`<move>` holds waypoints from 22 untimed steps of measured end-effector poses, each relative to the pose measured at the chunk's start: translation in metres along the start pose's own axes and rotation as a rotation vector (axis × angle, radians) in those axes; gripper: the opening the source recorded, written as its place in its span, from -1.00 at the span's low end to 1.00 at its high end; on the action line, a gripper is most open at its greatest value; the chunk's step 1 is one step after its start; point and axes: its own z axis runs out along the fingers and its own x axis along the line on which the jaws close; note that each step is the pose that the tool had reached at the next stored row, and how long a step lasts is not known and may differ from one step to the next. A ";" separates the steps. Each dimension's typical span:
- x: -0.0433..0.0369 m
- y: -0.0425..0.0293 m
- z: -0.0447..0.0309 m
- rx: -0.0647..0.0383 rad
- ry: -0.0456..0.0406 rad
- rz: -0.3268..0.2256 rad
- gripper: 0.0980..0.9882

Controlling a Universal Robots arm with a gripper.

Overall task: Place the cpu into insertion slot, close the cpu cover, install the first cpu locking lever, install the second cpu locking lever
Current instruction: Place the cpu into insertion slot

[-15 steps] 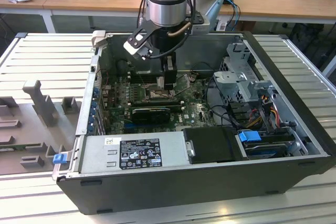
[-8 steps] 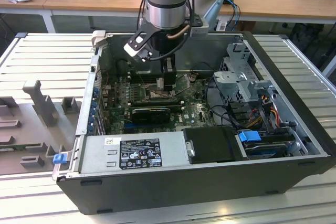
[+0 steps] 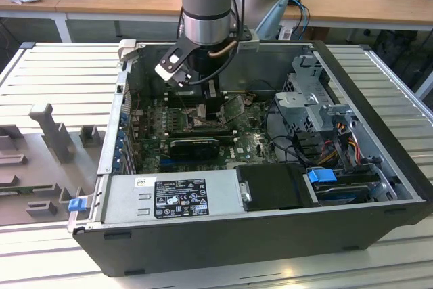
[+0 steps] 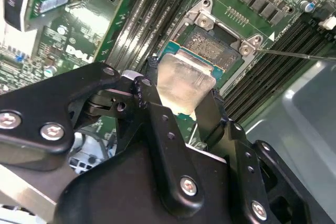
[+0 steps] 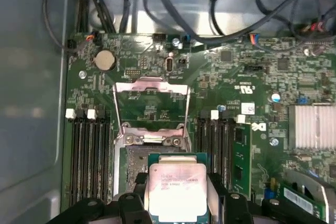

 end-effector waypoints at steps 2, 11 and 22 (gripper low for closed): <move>0.0041 -0.0001 0.0030 0.000 0.0008 -0.007 -0.03; 0.0116 -0.0014 0.0165 0.005 -0.0008 0.014 -0.03; 0.0172 -0.0036 0.0309 0.012 -0.0008 0.020 -0.03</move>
